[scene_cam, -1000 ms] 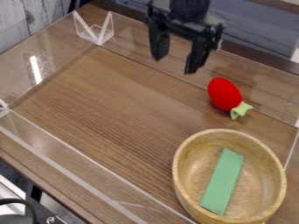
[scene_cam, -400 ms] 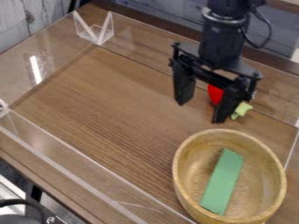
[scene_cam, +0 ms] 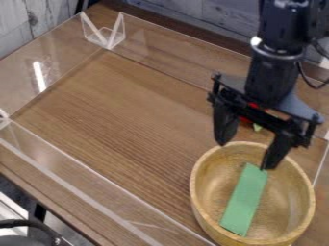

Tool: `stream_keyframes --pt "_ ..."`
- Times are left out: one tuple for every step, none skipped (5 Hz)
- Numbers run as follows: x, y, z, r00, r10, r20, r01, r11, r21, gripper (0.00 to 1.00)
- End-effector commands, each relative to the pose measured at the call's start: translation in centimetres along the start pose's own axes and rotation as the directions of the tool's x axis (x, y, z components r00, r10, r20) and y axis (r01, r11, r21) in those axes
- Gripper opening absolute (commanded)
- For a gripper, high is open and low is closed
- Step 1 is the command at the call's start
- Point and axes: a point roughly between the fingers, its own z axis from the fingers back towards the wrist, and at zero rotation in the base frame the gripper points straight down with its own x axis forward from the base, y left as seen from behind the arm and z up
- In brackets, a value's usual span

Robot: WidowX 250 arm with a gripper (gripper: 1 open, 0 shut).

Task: Remove the green block from the brown bowl and put it on the table

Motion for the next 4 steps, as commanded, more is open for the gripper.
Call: stream_keyframes --pt "-0.58 -1.21 0.27 0.998 0.024 0.066 -0.022 0.999 -0.033 1.00" --pt "-0.79 -1.38 0.06 0.996 -0.023 0.091 0.026 0.999 -0.032 1.00" --pt "-0.80 -1.15 0.13 0.991 -0.075 0.108 0.078 0.997 -0.024 1.00" --pt "-0.29 -1.28 -0.30 0.991 -0.044 0.128 0.048 0.999 -0.022 1.00"
